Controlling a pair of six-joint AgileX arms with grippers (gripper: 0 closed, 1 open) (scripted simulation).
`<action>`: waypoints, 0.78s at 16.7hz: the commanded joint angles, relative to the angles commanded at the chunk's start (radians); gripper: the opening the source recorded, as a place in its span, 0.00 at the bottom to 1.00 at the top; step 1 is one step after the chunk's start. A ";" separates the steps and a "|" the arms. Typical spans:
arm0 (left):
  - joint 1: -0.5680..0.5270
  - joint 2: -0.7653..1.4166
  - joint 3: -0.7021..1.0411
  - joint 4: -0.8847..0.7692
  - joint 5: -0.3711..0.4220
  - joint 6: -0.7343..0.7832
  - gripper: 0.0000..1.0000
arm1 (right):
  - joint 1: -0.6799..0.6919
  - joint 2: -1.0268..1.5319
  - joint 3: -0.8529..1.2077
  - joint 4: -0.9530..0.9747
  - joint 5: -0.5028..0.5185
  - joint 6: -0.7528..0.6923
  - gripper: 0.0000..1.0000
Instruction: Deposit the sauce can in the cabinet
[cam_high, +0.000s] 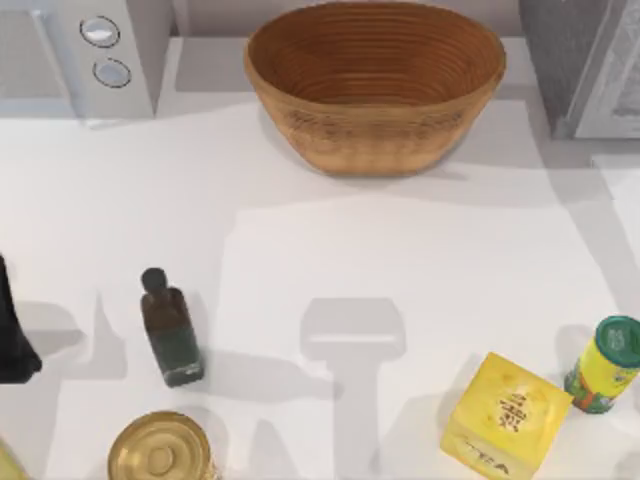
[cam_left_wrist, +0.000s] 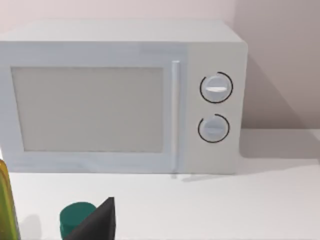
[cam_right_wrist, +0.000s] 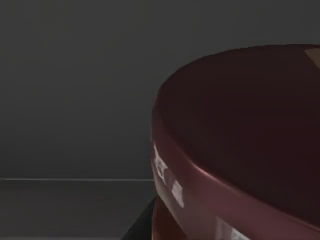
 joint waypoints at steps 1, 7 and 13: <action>0.000 0.000 0.000 0.000 0.000 0.000 1.00 | -0.005 0.034 0.027 0.005 -0.005 0.000 0.00; 0.000 0.000 0.000 0.000 0.000 0.000 1.00 | -0.033 0.239 0.211 0.044 -0.036 0.000 0.00; 0.000 0.000 0.000 0.000 0.000 0.000 1.00 | -0.054 0.315 0.276 0.060 -0.053 -0.001 0.00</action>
